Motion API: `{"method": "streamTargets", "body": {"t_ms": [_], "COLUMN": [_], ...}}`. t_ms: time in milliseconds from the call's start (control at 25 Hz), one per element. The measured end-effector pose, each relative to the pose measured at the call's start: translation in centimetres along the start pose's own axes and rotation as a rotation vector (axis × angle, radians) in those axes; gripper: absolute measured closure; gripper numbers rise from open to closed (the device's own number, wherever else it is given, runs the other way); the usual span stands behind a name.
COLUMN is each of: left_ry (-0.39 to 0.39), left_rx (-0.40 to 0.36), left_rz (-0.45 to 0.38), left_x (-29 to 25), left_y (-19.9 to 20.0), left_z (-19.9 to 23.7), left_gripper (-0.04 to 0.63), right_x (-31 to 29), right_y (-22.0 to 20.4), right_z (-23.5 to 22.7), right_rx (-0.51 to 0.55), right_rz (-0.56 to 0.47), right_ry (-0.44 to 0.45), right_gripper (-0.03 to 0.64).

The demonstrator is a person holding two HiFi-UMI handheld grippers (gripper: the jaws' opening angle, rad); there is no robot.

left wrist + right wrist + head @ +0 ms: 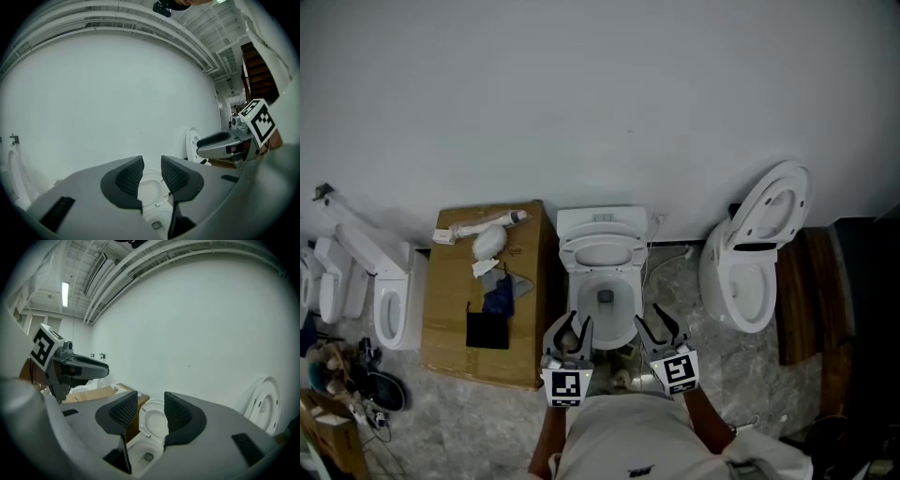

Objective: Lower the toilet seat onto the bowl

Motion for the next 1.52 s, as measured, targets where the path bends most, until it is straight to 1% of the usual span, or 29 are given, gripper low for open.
{"method": "streamTargets", "body": {"t_ms": [160,440,560,720,1080,1280,1520], "left_ry": [-0.024,-0.08,-0.109,-0.143,-0.219,-0.244,-0.263], "left_rx": [0.005,0.018,0.023,0.03,0.036,0.051,0.043], "left_rz": [-0.011,0.014,0.031,0.052,0.105,0.142,0.166], "left_x": [-2.5,-6.7,-8.6,-11.0,-15.9,-18.3,-20.8], "left_y": [-0.6,-1.8,-2.6,-3.8,-6.5,-8.2,-9.5], "left_z": [2.8,7.2,8.9,11.2,14.6,15.7,16.4], "left_gripper": [0.46,0.46,0.46,0.46,0.46,0.46,0.46], "right_x": [-3.3,-8.8,-11.1,-14.3,-19.6,-21.9,-24.2], "right_y": [-0.2,0.0,-1.0,-0.6,-2.0,-3.1,-4.6], "right_z": [-0.1,0.1,0.0,0.3,-0.2,-0.8,-1.9], "right_rx": [0.01,-0.013,0.006,0.002,0.008,0.029,0.046], "right_rz": [0.005,0.049,0.069,0.108,0.178,0.22,0.257], "right_ry": [-0.007,-0.036,-0.045,-0.054,-0.093,-0.095,-0.101], "right_gripper": [0.434,0.434,0.434,0.434,0.434,0.434,0.434]}}
Point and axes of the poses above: the fingertips, and each gripper's own axes: x backward along the fingers, z to its left, y out of its top, the point moved 9 cm from there along x, backward along the fingers, and after that the axes turned 9 degrees about -y, right-handed, at the moved point
